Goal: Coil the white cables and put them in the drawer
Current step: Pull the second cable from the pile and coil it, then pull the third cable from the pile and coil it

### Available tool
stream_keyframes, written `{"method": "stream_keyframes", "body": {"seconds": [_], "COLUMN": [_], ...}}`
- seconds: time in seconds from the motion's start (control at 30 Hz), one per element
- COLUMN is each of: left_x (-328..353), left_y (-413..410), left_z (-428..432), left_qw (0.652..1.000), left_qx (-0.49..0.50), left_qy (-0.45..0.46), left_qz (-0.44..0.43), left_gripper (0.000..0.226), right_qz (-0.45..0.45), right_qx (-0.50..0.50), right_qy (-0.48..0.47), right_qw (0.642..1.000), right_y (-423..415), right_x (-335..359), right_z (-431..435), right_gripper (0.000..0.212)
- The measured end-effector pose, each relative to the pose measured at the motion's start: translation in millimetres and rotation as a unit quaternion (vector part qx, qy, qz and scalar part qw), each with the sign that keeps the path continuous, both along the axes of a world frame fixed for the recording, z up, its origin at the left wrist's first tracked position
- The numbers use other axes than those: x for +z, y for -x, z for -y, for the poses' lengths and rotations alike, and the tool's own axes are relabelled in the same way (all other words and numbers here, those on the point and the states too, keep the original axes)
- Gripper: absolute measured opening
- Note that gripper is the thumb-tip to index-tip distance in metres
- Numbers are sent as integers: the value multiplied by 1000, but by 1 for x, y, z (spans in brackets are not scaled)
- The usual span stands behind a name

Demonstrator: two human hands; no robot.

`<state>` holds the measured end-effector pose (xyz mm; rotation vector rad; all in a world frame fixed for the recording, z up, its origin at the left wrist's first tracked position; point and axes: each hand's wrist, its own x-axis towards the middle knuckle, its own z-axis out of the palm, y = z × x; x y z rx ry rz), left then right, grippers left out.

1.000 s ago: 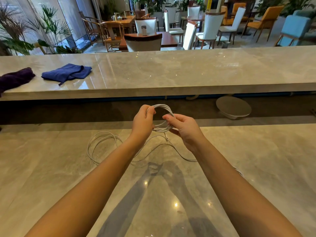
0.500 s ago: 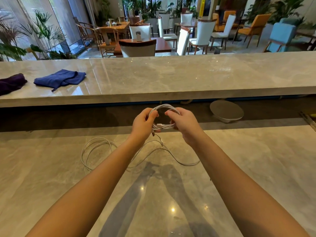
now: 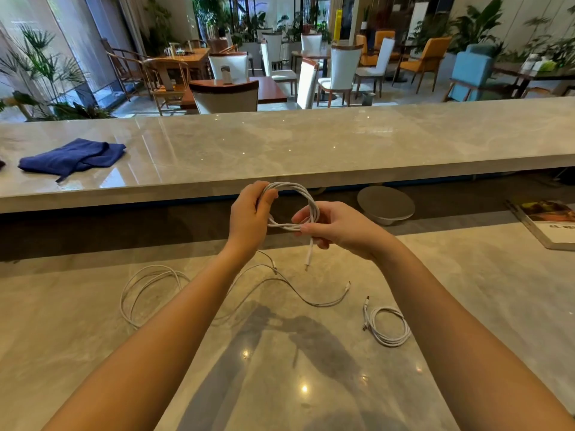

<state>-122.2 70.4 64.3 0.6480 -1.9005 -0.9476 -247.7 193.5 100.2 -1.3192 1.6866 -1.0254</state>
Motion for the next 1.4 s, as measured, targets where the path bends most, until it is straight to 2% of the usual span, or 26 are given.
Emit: {"method": "stream_keyframes", "body": {"seconds": [0.07, 0.1, 0.17, 0.2, 0.27, 0.33, 0.37, 0.47, 0.6, 0.7, 0.77, 0.87, 1.03, 1.27, 1.4], "left_x": [2, 2, 0, -1, -2, -7, -11, -27, -51, -72, -88, -113, -141, -159, -165], "left_y": [2, 4, 10, 14, 23, 32, 36, 49, 69, 83, 91, 96, 97, 103, 100], "left_z": [-3, -7, -18, -25, -39, -51, -57, -76, -96, -111, -120, -131, -140, -147, -141], "left_qw": [999, 997, 973, 947, 873, 814, 801, 813, 823, 808, 814, 819, 828, 873, 894], "left_qx": [-18, -29, -51, -59, -74, -89, -95, -106, -117, -109, -104, -95, -51, -55, -68], "left_qy": [-27, -73, -223, -310, -467, -558, -577, -570, -552, -569, -555, -534, -495, -360, -275], "left_qz": [16, 13, -29, -61, -117, -137, -130, -60, 64, 103, 135, 188, 258, 324, 346], "left_gripper": [14, 16, 20, 21, 21, 21, 21, 15, 15, 20, 21, 8, 12, 17, 31], "right_qz": [-77, -89, -51, -19, 55, 119, 135, 136, 71, -1, -31, -77, -108, -170, -178], "right_qx": [-13, -35, -92, -120, -173, -223, -248, -317, -370, -378, -381, -366, -370, -383, -374], "right_qy": [6, 23, 79, 104, 125, 117, 107, 87, 82, 62, 31, -37, -113, -139, -142], "right_qw": [997, 995, 991, 987, 975, 960, 953, 935, 923, 924, 923, 927, 916, 897, 899], "right_y": [7, 9, 12, 13, 16, 21, 25, 41, 61, 72, 78, 84, 83, 85, 85], "right_x": [-1, -3, -8, -11, -20, -32, -40, -65, -91, -114, -133, -160, -191, -211, -217], "right_z": [-1, -1, -1, -2, -7, -15, -21, -42, -74, -92, -104, -122, -134, -128, -130], "right_gripper": [18, 18, 16, 14, 12, 11, 10, 10, 18, 14, 14, 16, 24, 33, 35]}}
